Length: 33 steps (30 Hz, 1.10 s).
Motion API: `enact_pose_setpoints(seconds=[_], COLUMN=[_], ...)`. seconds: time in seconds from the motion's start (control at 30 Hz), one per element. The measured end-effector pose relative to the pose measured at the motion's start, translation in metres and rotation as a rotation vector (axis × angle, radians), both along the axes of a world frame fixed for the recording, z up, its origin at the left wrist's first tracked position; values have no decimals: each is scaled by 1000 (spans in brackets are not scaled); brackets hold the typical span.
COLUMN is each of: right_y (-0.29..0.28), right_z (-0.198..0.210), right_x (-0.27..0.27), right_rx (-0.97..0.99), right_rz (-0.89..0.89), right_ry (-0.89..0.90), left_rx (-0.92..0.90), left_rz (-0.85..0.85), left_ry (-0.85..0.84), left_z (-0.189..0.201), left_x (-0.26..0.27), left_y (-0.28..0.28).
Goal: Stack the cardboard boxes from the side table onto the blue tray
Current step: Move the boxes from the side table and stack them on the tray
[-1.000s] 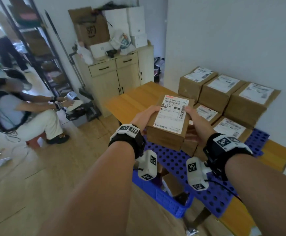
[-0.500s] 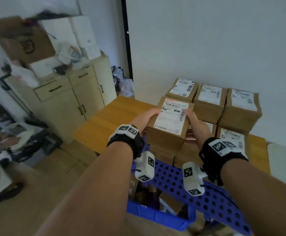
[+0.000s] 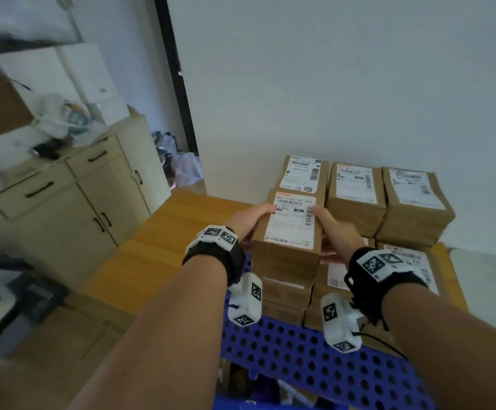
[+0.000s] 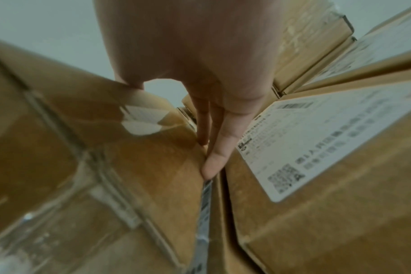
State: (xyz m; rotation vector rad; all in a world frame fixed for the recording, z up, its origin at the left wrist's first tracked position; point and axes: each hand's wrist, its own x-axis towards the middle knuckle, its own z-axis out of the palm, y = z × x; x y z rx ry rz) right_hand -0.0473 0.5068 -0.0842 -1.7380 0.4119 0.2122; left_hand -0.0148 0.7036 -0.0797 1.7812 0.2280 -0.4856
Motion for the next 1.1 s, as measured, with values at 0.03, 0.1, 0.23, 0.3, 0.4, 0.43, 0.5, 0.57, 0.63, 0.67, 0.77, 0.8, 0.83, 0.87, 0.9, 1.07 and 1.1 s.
enact_pose_setpoints(seconds=[0.03, 0.1, 0.23, 0.3, 0.4, 0.43, 0.5, 0.57, 0.63, 0.67, 0.77, 0.8, 0.83, 0.87, 0.9, 1.07, 1.1], right_y=[1, 1, 1, 3, 4, 5, 6, 7, 7, 7, 8, 9, 9, 9, 9, 11, 11], right_z=[1, 1, -2, -2, -3, -3, -2, -1, 0, 0, 2, 3, 4, 5, 7, 22, 25], right_x=[0, 0, 0, -2, -3, -3, -2, -3, -3, -3, -5, -6, -6, -6, -6, -15, -18], right_rx=[-2, -13, -26, -24, -25, -21, -14, -17, -23, -28, -47, -65, -95, -138, -196, -528, -586], right_rz=[-15, -42, -88, -107, -135, -140, -147, -154, -148, -139, -130, -128, -126, -123, -119, -60, -46], right_ry=[8, 16, 23, 39, 41, 38, 27, 21, 18, 18, 24, 21, 16, 5, -10, -96, -109], left_rx=[18, 41, 68, 76, 81, 89, 109, 125, 128, 128, 131, 132, 141, 153, 162, 191, 207], left_rz=[-16, -51, -91, -88, -100, -103, -95, -93, -93, -91, -92, -96, -99, -101, -97, -42, -18], left_ry=[-5, -8, 14, 15, 30, 31, 36, 43, 46, 44, 29, 25, 21, 16, 6, -95, -134], left_z=[2, 5, 8, 9, 8, 8, 10, 10, 11, 11, 13, 14, 16, 18, 19, 21, 24], left_x=[1, 2, 1, 1, 1, 0, -1, 0, 0, 1, 0, 0, -1, -2, -3, -4, -4], left_y=[0, 0, -1, -1, -1, -1, -1, -2, -3, -3, -3, -3, -4, -4, -4, -3, -4])
